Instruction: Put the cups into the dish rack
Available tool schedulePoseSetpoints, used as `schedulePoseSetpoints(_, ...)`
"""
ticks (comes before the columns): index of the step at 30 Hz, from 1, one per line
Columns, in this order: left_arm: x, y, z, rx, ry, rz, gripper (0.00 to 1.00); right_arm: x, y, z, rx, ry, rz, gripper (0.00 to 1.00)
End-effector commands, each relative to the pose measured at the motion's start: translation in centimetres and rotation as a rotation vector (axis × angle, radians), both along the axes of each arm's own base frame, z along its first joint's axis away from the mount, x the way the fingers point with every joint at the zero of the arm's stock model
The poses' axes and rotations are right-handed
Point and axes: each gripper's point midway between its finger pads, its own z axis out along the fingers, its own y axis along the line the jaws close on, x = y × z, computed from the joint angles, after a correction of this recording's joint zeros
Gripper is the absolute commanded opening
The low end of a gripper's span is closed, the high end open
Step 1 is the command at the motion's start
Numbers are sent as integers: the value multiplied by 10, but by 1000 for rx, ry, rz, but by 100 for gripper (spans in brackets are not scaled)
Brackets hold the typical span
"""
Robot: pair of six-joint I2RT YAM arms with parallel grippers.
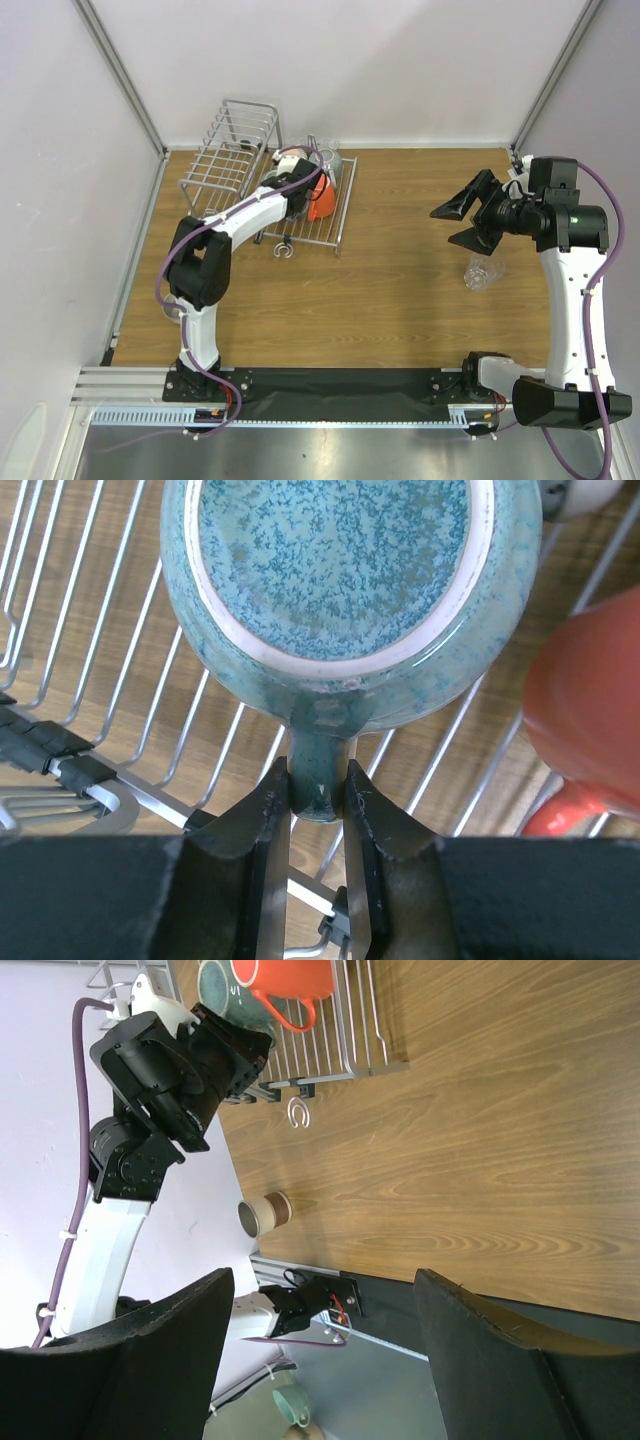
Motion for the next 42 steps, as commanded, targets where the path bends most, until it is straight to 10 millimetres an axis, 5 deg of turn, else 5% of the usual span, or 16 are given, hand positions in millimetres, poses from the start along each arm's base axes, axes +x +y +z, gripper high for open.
schedulePoseSetpoints(1, 10, 15, 34, 25, -126, 89, 0, -4, 4, 6, 6, -25, 28, 79)
schedulePoseSetpoints(11, 36, 27, 29, 21, -128, 155, 0, -6, 2, 3, -17, -11, 36, 79)
schedulePoseSetpoints(21, 36, 36, 22, 11, -117, 199, 2, -3, 1, 4, -22, -16, 42, 79)
schedulePoseSetpoints(23, 39, 35, 17, 0, -96, 184, 12, -2, 1, 5, -23, -18, 42, 79)
schedulePoseSetpoints(24, 37, 36, 13, 10, -81, 184, 29, -2, 1, 5, -23, -18, 42, 79)
schedulePoseSetpoints(27, 38, 35, 9, 12, -67, 185, 53, 0, 1, 7, -24, -23, 43, 79)
schedulePoseSetpoints(33, 34, 34, 10, 4, -56, 178, 64, 2, 1, 11, -22, -37, 37, 79)
schedulePoseSetpoints(42, 16, 26, 30, -18, -66, 167, 66, 4, 3, 11, 1, -46, 30, 79)
